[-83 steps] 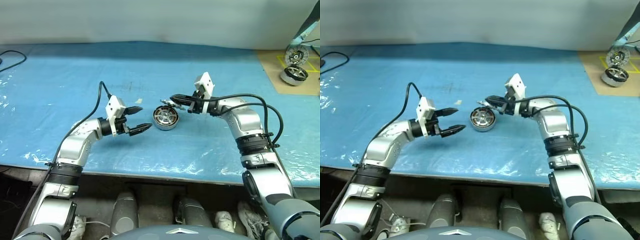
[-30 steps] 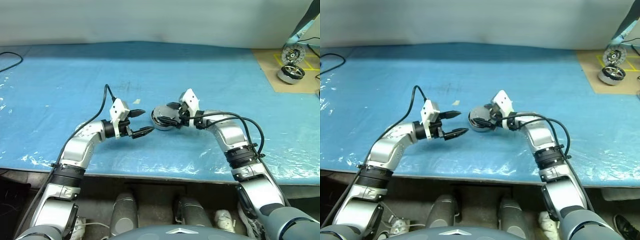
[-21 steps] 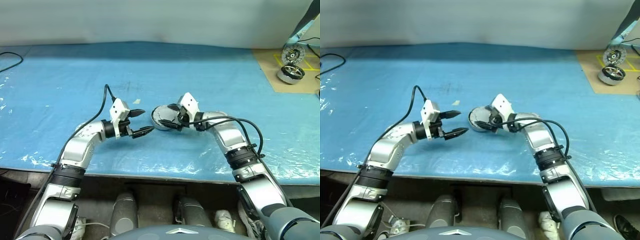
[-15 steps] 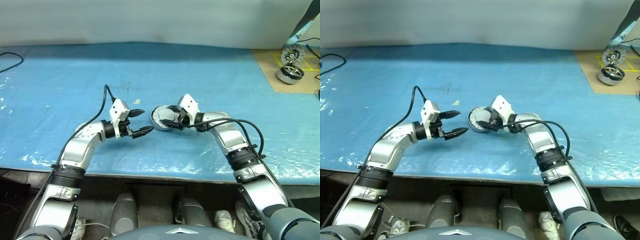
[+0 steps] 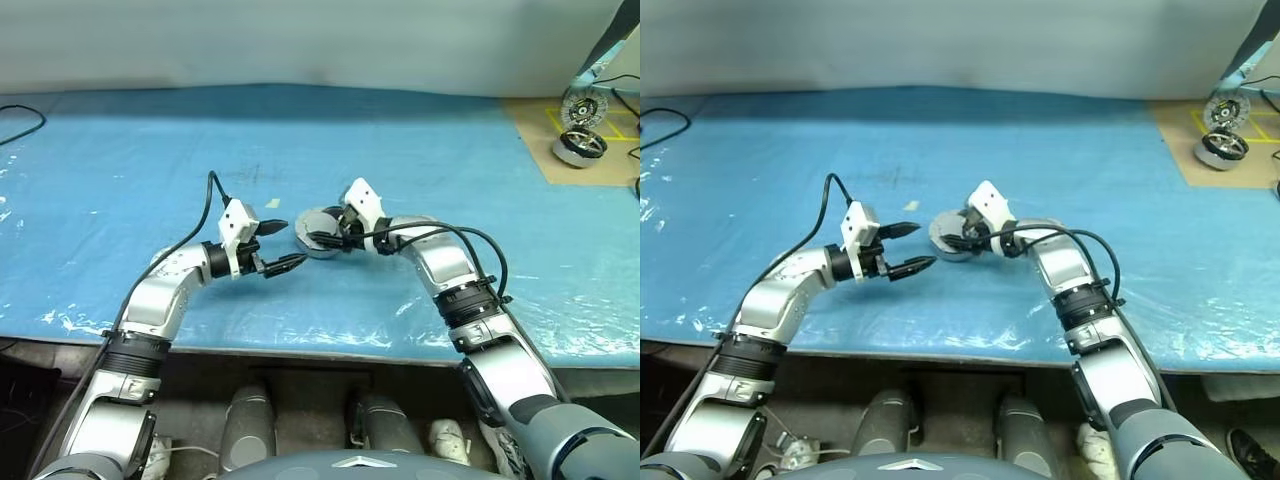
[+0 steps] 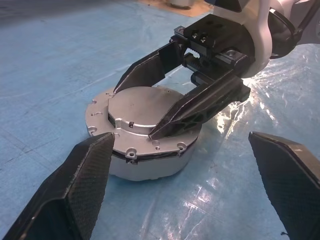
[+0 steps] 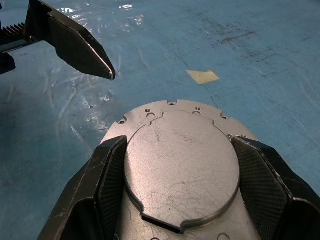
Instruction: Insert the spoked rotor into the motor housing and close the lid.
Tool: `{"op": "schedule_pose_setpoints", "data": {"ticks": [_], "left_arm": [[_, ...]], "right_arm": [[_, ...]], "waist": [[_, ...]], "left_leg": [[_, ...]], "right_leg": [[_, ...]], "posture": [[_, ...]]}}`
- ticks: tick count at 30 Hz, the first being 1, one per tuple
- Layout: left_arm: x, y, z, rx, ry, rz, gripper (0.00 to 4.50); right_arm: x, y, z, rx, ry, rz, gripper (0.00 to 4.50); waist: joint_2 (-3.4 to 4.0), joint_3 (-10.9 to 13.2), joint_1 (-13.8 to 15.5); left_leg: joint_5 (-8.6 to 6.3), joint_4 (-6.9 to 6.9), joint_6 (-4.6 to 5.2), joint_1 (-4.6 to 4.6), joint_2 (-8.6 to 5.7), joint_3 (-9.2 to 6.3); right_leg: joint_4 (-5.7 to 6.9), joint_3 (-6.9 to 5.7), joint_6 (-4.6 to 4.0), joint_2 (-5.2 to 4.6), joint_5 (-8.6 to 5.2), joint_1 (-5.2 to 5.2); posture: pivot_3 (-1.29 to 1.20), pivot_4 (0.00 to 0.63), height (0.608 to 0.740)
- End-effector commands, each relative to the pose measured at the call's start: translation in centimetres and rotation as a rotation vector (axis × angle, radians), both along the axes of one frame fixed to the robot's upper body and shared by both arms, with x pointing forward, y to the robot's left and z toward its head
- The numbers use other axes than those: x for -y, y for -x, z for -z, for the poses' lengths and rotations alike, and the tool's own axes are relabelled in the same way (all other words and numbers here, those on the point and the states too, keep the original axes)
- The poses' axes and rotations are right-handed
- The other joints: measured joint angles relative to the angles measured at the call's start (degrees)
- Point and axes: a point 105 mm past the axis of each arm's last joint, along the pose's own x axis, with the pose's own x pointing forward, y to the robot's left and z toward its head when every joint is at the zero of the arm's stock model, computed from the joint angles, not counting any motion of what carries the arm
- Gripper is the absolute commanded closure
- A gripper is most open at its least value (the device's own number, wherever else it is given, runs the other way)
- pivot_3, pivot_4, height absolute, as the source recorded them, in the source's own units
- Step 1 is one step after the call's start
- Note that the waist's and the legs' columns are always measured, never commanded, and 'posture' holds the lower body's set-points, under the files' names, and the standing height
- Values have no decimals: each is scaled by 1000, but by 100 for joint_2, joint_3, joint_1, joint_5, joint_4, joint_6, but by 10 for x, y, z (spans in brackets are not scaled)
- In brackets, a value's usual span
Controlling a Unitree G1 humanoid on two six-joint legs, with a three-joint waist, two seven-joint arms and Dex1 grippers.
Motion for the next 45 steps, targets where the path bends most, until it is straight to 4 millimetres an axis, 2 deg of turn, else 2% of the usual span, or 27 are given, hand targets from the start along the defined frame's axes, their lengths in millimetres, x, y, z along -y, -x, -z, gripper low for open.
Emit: {"op": "schedule_pose_setpoints", "data": {"ticks": [1,4,9,17,19,25,31,40,45], "left_arm": [[4,4,-9,49,7,16,0],[1,3,-10,51,4,8,0],[1,1,-11,55,3,7,0],[4,2,-10,54,4,14,0],[5,2,-10,56,4,15,0],[6,1,-11,58,3,20,0],[7,-1,-12,62,4,21,0],[8,1,-11,60,7,22,0],[8,1,-11,60,4,23,0]], "right_arm": [[-7,0,-12,15,-31,-20,1535],[-9,-1,-13,17,-33,-17,1535],[-1,-3,6,0,30,0,1535],[4,3,23,-31,54,-11,1535],[4,4,20,-32,46,-23,1535],[-2,-1,-8,3,-28,-45,1535],[-5,0,-9,15,-9,-67,1535],[3,2,16,-25,44,-62,1535],[8,3,35,-37,102,-49,1535]], "waist": [[0,0,-4],[0,0,-4],[0,0,-4],[0,0,-5],[0,0,-1],[0,0,1],[0,0,-1],[0,0,-1],[0,-1,-2]], "left_leg": [[0,0,0,0,0,0],[0,-1,0,1,3,0],[0,1,-1,1,2,-1],[0,4,-1,13,2,0],[0,5,0,15,1,0],[0,4,0,11,0,0],[0,1,0,6,1,0],[0,1,0,7,1,0],[0,2,0,13,1,0]], "right_leg": [[0,0,0,0,0,0],[1,-3,0,2,0,-1],[1,-1,0,0,0,-1],[4,2,-1,0,0,7],[4,3,-1,0,0,10],[2,2,0,0,0,9],[2,0,-1,0,0,3],[2,0,-1,0,-1,3],[3,1,-1,0,-1,9]], "posture": [[0,150,740],[0,150,740],[0,150,740],[0,150,740],[0,150,740],[0,150,740],[0,150,740],[0,150,740],[0,150,740]]}}
